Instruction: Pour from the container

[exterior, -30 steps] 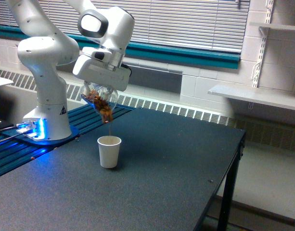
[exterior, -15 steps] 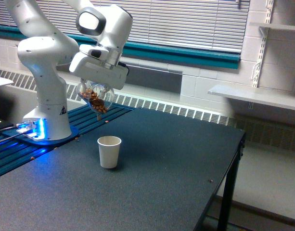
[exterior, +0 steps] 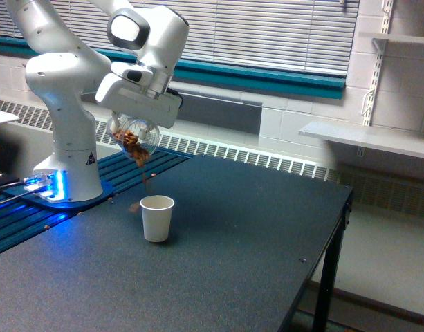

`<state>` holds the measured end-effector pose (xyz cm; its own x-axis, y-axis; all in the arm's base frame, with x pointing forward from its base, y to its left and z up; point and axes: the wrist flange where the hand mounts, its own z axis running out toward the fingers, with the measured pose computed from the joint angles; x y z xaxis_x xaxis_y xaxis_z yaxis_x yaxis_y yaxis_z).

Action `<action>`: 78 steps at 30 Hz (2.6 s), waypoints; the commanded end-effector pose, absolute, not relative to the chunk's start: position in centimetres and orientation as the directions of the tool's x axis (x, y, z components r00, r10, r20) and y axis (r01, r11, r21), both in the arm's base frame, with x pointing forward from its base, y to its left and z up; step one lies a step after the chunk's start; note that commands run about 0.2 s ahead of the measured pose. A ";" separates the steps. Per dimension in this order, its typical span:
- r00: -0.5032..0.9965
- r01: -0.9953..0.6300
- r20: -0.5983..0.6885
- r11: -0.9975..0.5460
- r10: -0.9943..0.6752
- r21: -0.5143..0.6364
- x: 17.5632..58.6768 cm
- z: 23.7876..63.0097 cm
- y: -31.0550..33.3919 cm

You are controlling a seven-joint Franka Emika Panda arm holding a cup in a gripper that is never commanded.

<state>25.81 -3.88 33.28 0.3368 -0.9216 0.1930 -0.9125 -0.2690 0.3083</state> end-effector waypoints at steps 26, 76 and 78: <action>0.358 -0.883 0.170 -0.275 -0.918 0.380 26.5 32.1 -3.3; 0.332 -0.869 0.167 -0.233 -0.928 0.437 27.0 32.9 -2.0; 0.335 -0.870 0.169 -0.236 -0.927 0.433 27.0 32.8 -2.1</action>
